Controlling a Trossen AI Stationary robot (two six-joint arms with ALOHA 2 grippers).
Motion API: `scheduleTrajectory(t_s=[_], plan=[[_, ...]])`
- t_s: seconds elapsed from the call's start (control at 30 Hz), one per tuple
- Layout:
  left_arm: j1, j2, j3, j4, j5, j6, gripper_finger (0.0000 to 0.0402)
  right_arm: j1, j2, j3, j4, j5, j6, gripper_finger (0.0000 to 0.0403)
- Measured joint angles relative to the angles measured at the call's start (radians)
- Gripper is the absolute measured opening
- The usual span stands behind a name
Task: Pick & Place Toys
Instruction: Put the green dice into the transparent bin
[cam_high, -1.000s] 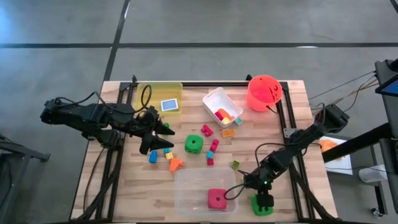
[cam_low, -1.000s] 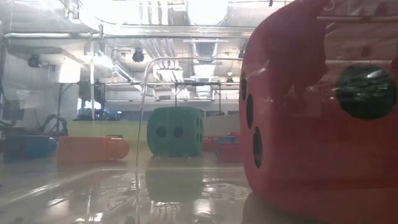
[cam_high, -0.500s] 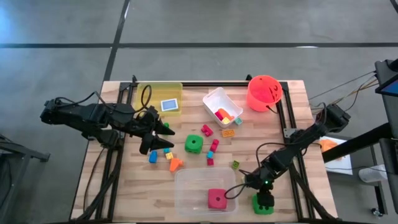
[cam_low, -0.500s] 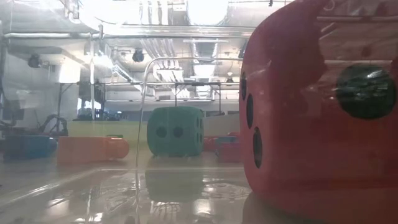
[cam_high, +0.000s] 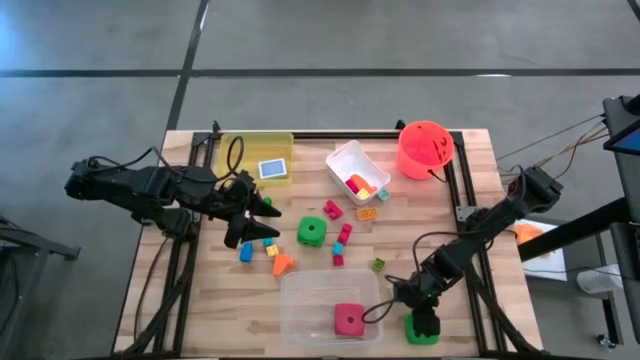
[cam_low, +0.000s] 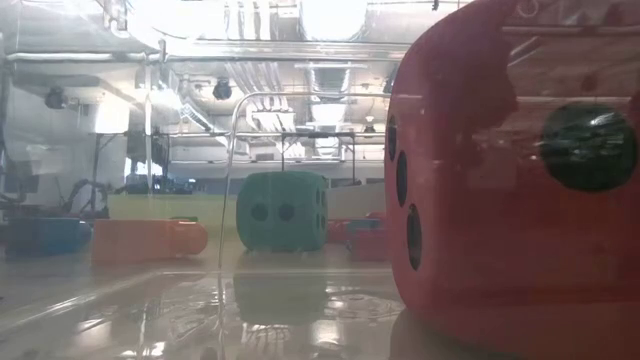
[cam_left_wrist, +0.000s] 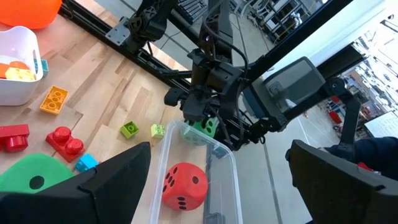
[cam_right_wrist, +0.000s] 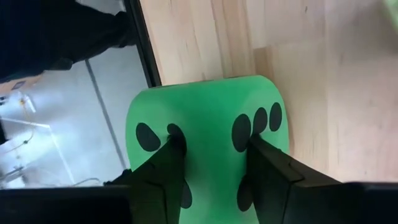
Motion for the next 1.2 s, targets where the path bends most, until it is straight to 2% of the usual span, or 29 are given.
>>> scheduleTrajectory(t_s=[0.17, 0.37, 0.57, 0.77, 1.0, 1.2], plan=[[0.0, 0.0, 0.0, 0.0, 0.0, 0.0, 0.0369, 0.005, -0.036, 0.02, -0.076, 0.076, 0.01, 0.0119], [0.001, 0.0, 0.0, 0.001, 0.0, 0.0, 0.0369, 0.015, -0.064, 0.019, -0.09, 0.111, 0.047, 0.0116], [0.001, 0.0, 0.0, 0.001, 0.0, -0.001, 0.0369, 0.023, -0.122, 0.019, -0.182, 0.176, 0.099, 0.0115], [0.001, 0.0, 0.0, 0.001, 0.0, -0.001, 0.0369, 0.026, -0.233, 0.019, -0.227, 0.239, 0.169, 0.0111], [0.001, 0.0, 0.0, 0.001, 0.0, -0.001, 0.0369, 0.026, -0.397, 0.02, -0.228, 0.426, 0.233, 0.011], [0.001, 0.0, 0.0, 0.001, 0.0, -0.001, 0.0369, 0.026, -0.508, 0.021, -0.248, 0.518, 0.263, 0.0105]])
